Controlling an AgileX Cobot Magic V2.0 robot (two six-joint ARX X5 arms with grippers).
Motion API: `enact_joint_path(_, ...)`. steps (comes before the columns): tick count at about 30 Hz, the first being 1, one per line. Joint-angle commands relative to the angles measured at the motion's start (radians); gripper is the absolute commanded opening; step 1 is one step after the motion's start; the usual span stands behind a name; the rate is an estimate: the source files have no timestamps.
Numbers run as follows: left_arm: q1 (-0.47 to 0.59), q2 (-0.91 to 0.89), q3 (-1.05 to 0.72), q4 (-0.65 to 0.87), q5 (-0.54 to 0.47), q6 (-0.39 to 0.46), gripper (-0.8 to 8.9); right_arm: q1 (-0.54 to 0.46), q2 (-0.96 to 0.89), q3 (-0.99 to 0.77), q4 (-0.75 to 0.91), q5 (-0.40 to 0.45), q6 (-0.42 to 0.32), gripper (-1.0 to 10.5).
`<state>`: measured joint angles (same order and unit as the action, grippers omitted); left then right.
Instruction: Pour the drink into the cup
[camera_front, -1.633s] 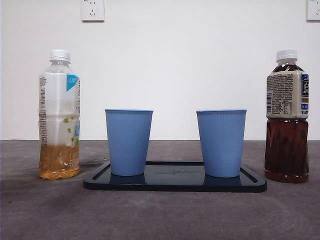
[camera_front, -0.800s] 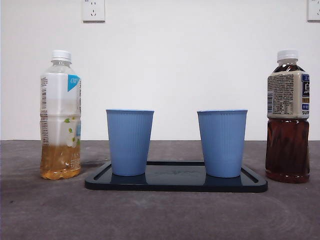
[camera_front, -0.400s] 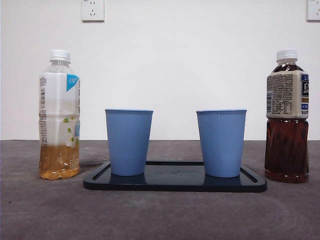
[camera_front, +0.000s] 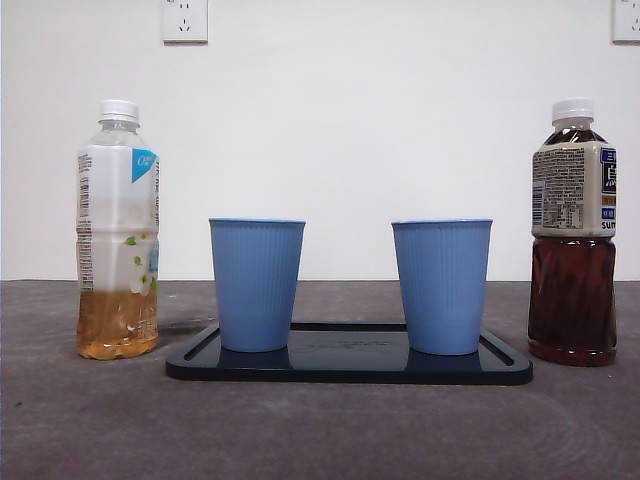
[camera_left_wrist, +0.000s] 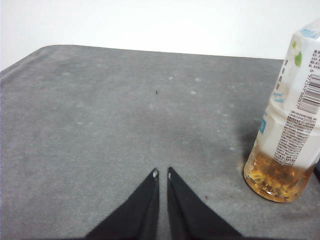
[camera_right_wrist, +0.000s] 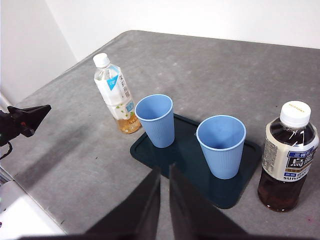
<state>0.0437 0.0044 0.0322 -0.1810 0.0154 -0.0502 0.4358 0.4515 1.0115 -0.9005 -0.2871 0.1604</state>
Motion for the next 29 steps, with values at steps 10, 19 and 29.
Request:
enact_joint_path(10, 0.002, -0.001, -0.020, -0.006, -0.002, -0.003, 0.25, 0.005, 0.003, 0.017, 0.011, -0.001, -0.011, 0.3)
enact_joint_path(19, 0.002, -0.001, -0.020, -0.006, -0.002, -0.003, 0.25, -0.042, -0.005, -0.023, 0.080, 0.087, -0.074, 0.2)
enact_joint_path(29, 0.002, -0.001, -0.020, -0.006, -0.002, -0.003, 0.24, -0.377, -0.242, -0.682, 0.762, 0.212, -0.141, 0.2)
